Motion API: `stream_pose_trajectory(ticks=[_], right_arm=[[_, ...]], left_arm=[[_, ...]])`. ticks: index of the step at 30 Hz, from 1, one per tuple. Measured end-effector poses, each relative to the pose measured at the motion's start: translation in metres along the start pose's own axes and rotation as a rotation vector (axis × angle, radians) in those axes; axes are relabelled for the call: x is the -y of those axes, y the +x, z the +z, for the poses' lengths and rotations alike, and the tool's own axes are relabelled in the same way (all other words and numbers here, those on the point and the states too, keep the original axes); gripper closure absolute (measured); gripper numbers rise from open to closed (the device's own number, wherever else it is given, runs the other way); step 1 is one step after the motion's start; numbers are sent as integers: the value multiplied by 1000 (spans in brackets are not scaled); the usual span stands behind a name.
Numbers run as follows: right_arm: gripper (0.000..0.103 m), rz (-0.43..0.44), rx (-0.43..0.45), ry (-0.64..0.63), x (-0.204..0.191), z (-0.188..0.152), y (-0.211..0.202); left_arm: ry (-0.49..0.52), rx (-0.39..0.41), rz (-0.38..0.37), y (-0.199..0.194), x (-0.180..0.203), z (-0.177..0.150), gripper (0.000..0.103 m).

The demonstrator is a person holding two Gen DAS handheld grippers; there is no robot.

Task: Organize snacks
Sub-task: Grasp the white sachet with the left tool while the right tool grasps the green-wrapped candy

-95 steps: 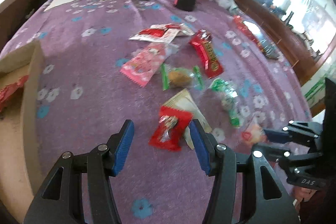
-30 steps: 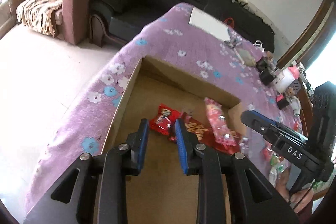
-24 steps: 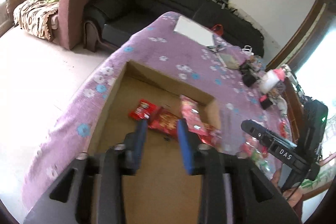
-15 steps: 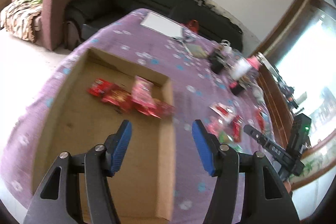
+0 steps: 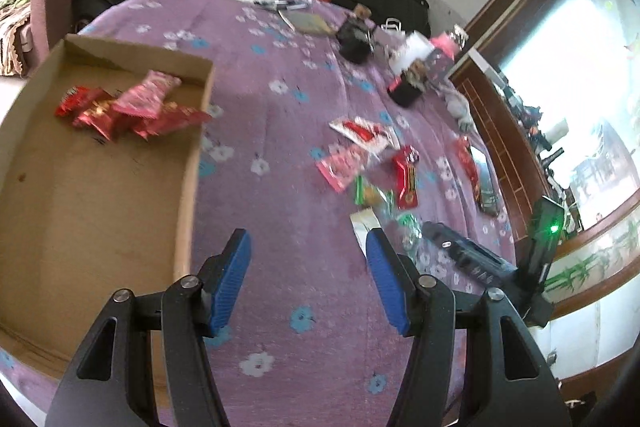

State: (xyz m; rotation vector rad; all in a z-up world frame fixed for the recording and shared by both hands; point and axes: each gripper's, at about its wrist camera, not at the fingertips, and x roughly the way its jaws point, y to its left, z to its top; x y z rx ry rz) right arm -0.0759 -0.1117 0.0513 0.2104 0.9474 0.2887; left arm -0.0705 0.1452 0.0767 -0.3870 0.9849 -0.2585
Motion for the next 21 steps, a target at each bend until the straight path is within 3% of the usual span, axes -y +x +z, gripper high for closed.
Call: stream_pose_trajectory(ticks=[10, 12, 13, 14, 19, 21], right_arm=[[62, -31, 8, -89, -15, -18, 16], [67, -36, 16, -105, -17, -19, 16], [77, -54, 20, -123, -18, -20, 17], [81, -65, 21, -132, -19, -20, 17], [80, -140, 47, -56, 1, -17, 11], [80, -123, 47, -5, 13, -15, 8]], left_arm=[[32, -75, 16, 41, 27, -8, 45], [39, -86, 9, 52, 33, -9, 45], [44, -90, 9, 57, 35, -9, 45], [49, -95, 11, 61, 38, -9, 45], [69, -124, 17, 83, 49, -12, 45], [74, -125, 22, 89, 53, -12, 45]])
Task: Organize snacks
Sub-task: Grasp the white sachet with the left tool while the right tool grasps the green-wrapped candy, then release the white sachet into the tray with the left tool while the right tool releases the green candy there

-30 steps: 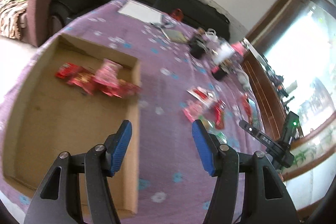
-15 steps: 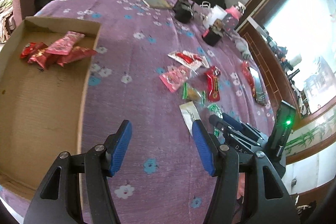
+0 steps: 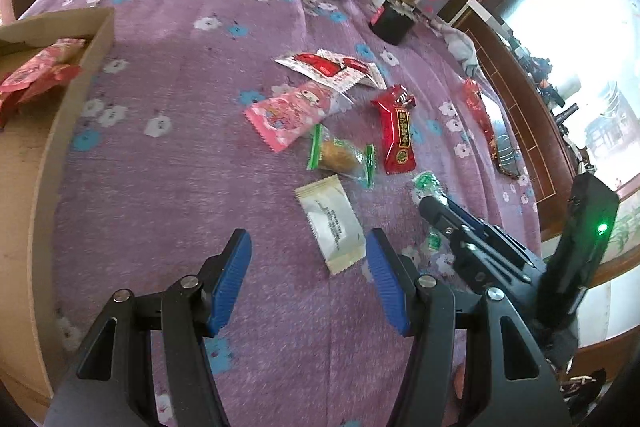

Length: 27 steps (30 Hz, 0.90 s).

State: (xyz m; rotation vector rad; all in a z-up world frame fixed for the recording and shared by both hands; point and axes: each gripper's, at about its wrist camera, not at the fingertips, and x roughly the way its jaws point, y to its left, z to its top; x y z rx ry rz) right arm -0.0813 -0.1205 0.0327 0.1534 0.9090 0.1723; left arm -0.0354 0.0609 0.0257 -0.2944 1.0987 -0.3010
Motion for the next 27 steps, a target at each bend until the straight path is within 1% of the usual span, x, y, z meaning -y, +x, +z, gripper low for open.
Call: stream_pose_trajectory(ticks=[3, 7, 10, 11, 12, 13, 14, 15, 19, 21, 27], right_arm=[[80, 26, -3, 38, 8, 1, -1], [80, 11, 0, 24, 5, 1, -1], [80, 6, 1, 22, 5, 0, -2], [80, 7, 1, 23, 4, 0, -1], [80, 7, 2, 24, 4, 0, -1], [80, 7, 2, 25, 4, -1, -1], [80, 7, 2, 24, 4, -1, -1], [80, 6, 3, 24, 4, -1, -1], [80, -3, 7, 18, 3, -1, -1], [80, -7, 11, 21, 4, -1, -1], [80, 1, 19, 25, 5, -2, -2]], left_arm=[[28, 11, 27, 9, 9, 3, 45], [81, 20, 55, 21, 22, 4, 45], [144, 49, 104, 28, 32, 1, 45], [169, 57, 122, 29, 35, 0, 47], [192, 70, 154, 29, 37, -2, 53], [215, 83, 193, 30, 39, -3, 77], [245, 92, 230, 31, 42, -5, 80], [252, 101, 232, 29, 41, -7, 80], [197, 109, 176, 18, 31, -8, 81], [174, 124, 140, 7, 26, -9, 81], [114, 184, 74, -35, 6, -13, 81]])
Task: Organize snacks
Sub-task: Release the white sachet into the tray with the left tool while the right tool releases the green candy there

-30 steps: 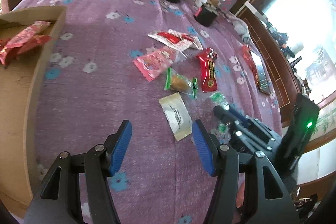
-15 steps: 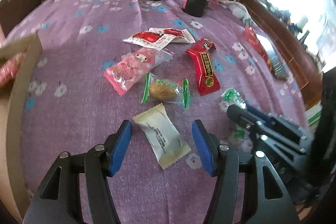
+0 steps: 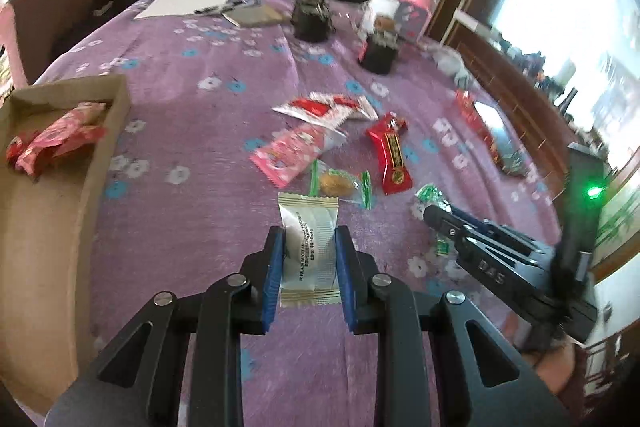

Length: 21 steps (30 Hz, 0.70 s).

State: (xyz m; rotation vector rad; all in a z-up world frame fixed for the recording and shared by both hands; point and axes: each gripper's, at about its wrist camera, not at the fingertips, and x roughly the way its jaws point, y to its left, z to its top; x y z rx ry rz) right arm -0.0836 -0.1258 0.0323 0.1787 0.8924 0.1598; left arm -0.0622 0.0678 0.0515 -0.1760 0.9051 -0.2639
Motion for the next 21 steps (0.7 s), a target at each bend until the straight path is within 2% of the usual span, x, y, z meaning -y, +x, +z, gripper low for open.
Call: stream_pose_trajectory(ticks=[5, 10, 17, 21], right_arm=[[80, -12, 51, -14, -4, 0, -8], [81, 15, 94, -66, -27, 5, -27], [81, 175, 44, -160, -106, 30, -30], [81, 271, -12, -210, -160, 41, -16]], left_arm=[[-80, 44, -7, -35, -42, -3, 81], [-171, 90, 78, -76, -113, 2, 80], [-249, 95, 228, -94, -194, 10, 80], [-277, 55, 249, -81, -224, 18, 80]])
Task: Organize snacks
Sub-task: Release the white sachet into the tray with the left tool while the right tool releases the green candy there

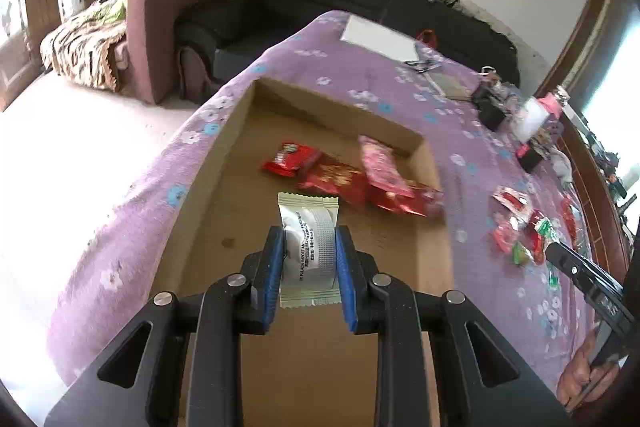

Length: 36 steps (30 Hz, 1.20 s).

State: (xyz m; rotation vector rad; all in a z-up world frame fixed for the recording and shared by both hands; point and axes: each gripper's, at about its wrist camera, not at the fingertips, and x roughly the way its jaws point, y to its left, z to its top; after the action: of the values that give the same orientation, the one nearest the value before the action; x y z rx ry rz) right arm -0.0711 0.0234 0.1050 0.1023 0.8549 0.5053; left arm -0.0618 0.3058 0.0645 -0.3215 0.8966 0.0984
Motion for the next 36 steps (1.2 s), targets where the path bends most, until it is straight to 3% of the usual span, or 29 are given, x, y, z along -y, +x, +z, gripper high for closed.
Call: stream_pose_trajectory(ticks=[7, 10, 20, 24, 27, 29, 32, 36], right_arm=[[82, 90, -111, -96, -83, 17, 67], [82, 114, -160, -100, -100, 17, 91], [78, 149, -250, -108, -129, 10, 136], [71, 168, -267, -104, -128, 12, 135], [69, 185, -229, -82, -119, 21, 122], [69, 176, -192, -79, -115, 31, 114], [73, 97, -167, -108, -114, 49, 116], [82, 16, -215, -102, -117, 65, 151]], left_arm=[[-27, -60, -3, 38, -16, 20, 80], [-34, -66, -1, 48, -19, 25, 80], [-55, -91, 2, 59, -28, 30, 79], [-72, -114, -46, 54, -32, 30, 76], [-80, -98, -62, 41, -37, 29, 75], [-99, -75, -85, 28, -43, 27, 76], [-133, -30, -112, 7, -51, 21, 76], [-179, 10, -157, -12, -61, 13, 75]])
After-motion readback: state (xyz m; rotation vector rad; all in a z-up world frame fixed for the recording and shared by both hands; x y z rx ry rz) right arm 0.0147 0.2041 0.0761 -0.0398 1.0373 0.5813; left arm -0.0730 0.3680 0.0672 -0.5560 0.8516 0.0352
